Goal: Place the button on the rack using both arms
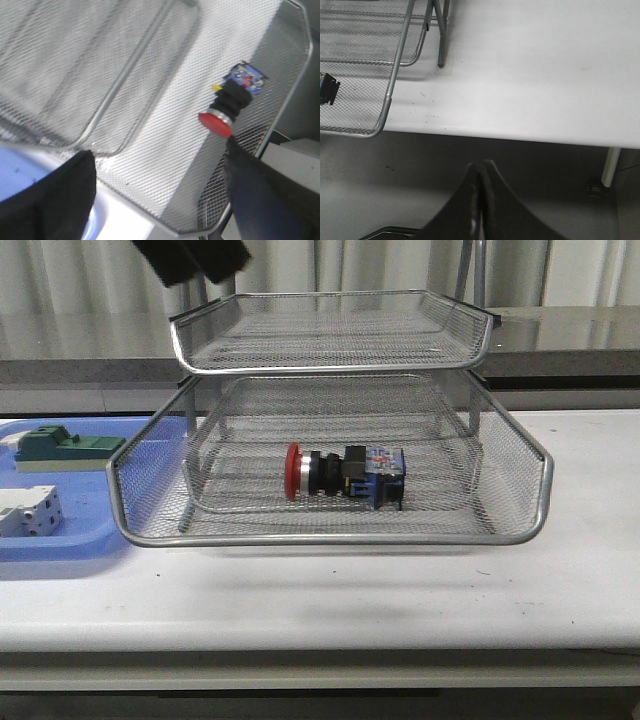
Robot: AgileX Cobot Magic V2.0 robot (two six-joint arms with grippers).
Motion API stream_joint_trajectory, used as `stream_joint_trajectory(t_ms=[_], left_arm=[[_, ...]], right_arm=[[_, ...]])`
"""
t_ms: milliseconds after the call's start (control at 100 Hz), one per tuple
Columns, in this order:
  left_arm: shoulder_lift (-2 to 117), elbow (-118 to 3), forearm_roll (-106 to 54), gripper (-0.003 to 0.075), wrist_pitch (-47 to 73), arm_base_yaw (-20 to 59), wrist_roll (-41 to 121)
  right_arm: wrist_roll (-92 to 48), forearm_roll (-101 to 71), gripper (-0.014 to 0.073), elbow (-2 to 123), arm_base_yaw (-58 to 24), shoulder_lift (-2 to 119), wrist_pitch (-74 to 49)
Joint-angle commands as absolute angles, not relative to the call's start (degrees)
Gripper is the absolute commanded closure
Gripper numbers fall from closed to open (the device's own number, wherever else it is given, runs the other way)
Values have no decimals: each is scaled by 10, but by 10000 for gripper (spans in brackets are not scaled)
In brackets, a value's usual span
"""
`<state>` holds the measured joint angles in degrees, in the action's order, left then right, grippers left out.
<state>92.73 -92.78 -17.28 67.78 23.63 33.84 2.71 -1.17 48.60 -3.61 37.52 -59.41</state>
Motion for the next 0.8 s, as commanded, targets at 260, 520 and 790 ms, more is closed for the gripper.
stream_joint_trajectory(t_ms=[260, 520, 790], left_arm=[[730, -741, -222, 248, 498, 88, 323], [564, -510, -246, 248, 273, 52, 323], [388, -283, -305, 248, 104, 52, 323]], right_arm=[[25, -8, 664, 505, -35, 375, -565], [25, -8, 664, 505, -35, 375, -565], [25, -8, 664, 505, -35, 375, -565]])
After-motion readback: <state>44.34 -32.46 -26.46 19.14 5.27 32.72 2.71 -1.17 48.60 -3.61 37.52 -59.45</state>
